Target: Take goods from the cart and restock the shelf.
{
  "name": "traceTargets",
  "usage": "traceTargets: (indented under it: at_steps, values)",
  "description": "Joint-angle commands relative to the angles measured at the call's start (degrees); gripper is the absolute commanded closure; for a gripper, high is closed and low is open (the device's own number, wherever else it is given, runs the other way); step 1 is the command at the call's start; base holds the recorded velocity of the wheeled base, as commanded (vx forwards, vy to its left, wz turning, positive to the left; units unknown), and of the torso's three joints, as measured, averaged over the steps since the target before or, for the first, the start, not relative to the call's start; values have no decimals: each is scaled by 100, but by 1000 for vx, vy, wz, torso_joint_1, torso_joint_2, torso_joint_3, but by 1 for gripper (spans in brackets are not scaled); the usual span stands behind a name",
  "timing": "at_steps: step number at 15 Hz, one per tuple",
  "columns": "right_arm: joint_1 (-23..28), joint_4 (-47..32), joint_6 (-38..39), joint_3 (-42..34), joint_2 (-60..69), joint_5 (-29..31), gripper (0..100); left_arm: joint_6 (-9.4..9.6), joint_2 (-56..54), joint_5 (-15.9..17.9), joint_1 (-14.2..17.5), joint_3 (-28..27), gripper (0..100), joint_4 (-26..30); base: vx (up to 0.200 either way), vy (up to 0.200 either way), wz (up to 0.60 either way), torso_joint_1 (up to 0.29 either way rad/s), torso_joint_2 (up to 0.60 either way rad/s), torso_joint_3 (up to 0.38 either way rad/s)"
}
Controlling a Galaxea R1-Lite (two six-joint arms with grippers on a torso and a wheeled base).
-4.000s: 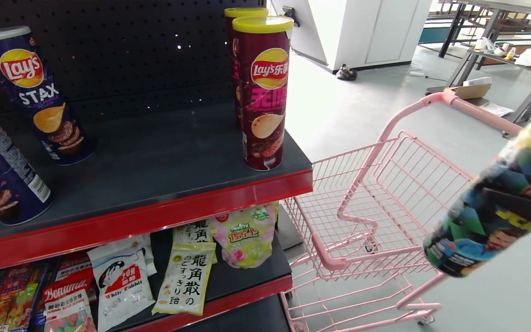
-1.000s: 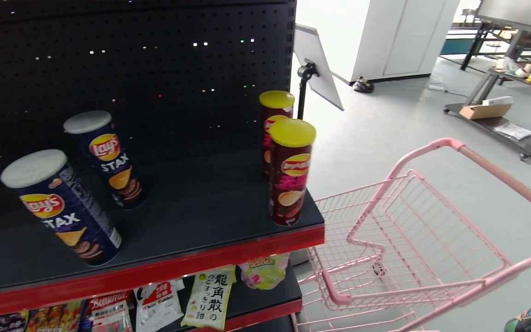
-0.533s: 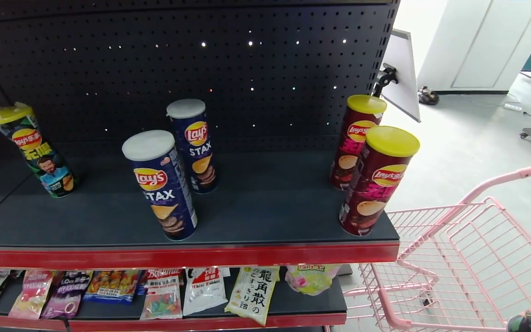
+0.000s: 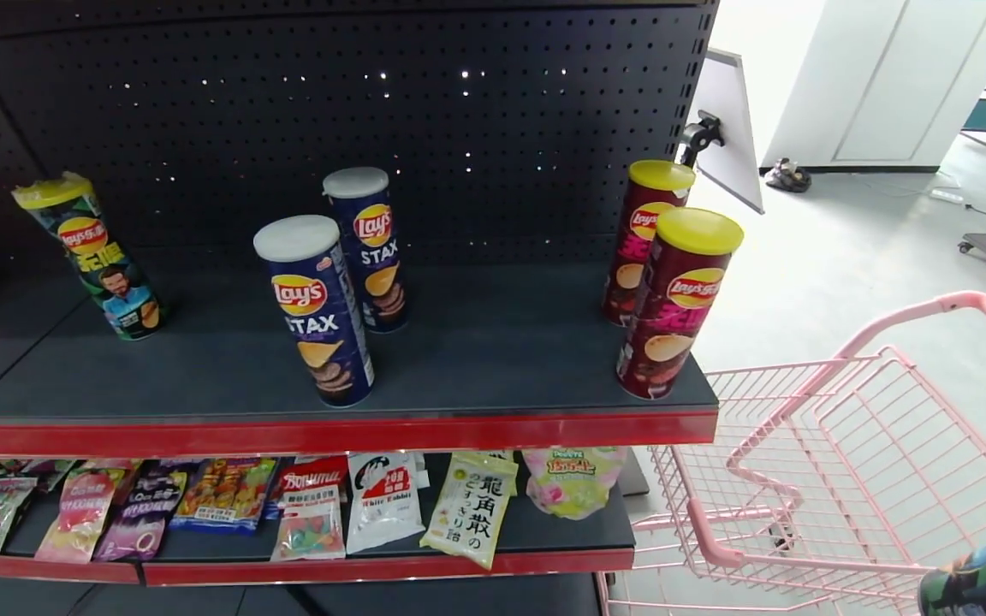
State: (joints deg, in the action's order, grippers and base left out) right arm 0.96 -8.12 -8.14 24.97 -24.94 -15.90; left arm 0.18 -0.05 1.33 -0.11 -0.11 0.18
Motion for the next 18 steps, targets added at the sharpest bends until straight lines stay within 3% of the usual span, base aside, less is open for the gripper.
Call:
traceTargets:
  at_steps: [1,4,7,12,18]
  values:
    - [-316,3,-3,87,-204,-256,100,-1,5,-1,2,-7,0,-1,-200,0,0,2,2,-2]
    - [-817,566,-38,96,-854,-309,100,-1,5,-1,2,2,0,-1,0,0,0,0,0,0]
    - [-958,1084,-29,96,-1478,-291,100,-1,5,-1,2,2,0,-1,0,0,0,0,0,0]
    - [-1125,1128,-21,87,-1751,-318,100,17,5,-1,2,2,0,-1,0,0,0,0,0,0]
    - [-1300,1128,-21,105,-1733,-309,100,17,5,-1,2,2,0,-1,0,200,0,2,2,5]
